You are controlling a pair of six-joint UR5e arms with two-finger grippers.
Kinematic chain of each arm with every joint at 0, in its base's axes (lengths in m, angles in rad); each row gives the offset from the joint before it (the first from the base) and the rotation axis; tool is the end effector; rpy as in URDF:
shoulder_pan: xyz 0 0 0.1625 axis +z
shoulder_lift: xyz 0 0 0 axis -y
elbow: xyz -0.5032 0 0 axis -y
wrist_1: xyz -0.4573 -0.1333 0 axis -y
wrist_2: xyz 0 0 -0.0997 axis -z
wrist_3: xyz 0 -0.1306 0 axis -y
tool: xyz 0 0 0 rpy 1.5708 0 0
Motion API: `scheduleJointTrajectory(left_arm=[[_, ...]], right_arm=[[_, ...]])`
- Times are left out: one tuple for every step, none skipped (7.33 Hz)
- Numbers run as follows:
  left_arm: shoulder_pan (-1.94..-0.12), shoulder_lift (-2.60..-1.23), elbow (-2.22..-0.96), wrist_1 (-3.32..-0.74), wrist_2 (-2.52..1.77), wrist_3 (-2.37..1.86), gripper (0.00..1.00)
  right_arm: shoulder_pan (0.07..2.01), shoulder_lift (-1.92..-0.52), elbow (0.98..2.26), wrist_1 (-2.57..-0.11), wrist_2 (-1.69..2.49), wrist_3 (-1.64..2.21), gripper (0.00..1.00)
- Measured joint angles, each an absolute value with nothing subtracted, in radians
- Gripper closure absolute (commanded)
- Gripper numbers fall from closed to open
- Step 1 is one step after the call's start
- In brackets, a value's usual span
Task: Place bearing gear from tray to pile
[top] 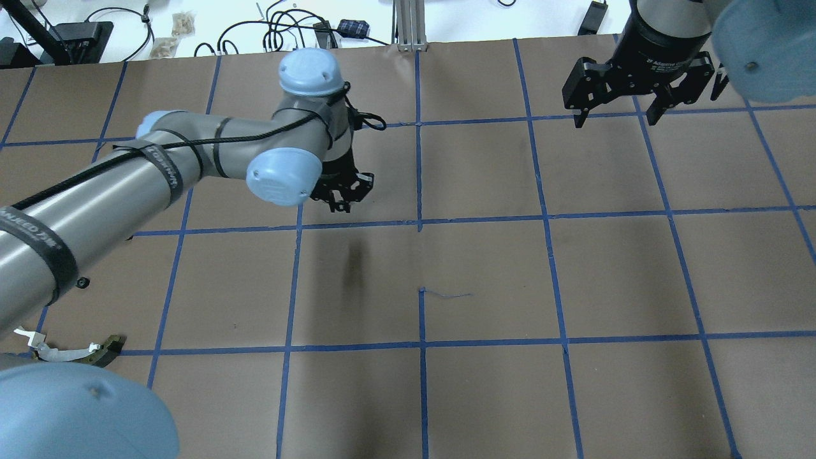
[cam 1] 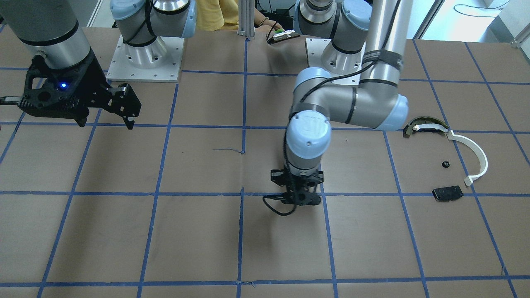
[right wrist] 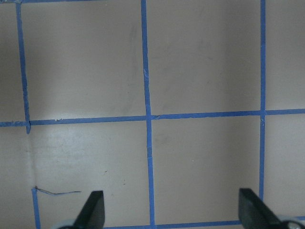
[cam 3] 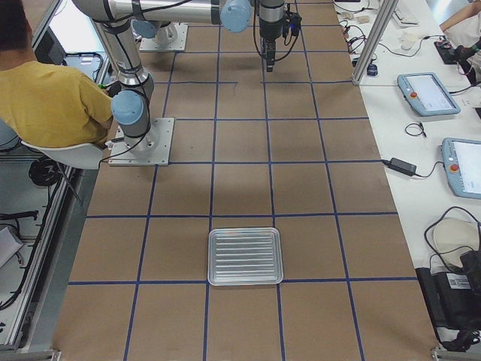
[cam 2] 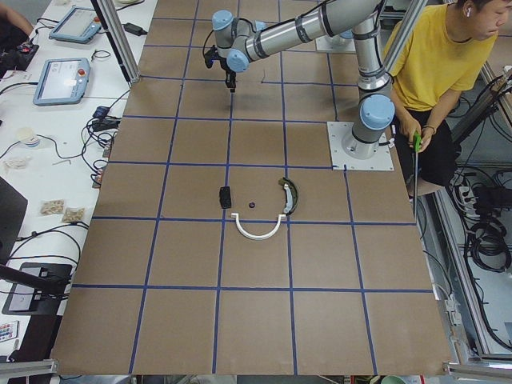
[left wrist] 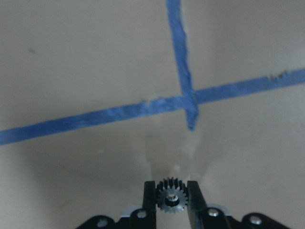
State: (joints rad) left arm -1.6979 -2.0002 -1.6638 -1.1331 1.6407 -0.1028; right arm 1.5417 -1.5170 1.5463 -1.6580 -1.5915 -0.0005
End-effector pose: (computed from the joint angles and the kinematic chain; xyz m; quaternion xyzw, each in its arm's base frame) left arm -0.2112 -0.6728 0.2536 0.0136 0.9984 0.0380 0.0395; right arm 0.1133 -0.5948 0.5270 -0.0146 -0.9994 0.0288 0.0108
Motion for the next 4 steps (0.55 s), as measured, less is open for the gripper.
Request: scheduleJointTrajectory(left_arm=[[-1.589,-1.98,-1.651,-1.159,1.676,-0.018,1.0],[-1.47,-1.967,-1.651,-1.172,1.701,0.092,1.0],[-1.356,-1.961,-1.655,-1.177,1.715,0.197,1.0],[-1.255,-1.959,-1.66,-1.182,1.728,0.294,1.0]], right_arm=[[1.542,-1.516,1.546,-1.658,-1.592,0.0,0.0],[1.542,-1.515,1.546,-1.658,-1.591,0.001,0.0],[1.542,-1.515,1.547,-1.658,-1.591,0.003,0.0],[1.542,-1.514,1.547,-1.658,-1.59,0.005,0.0]])
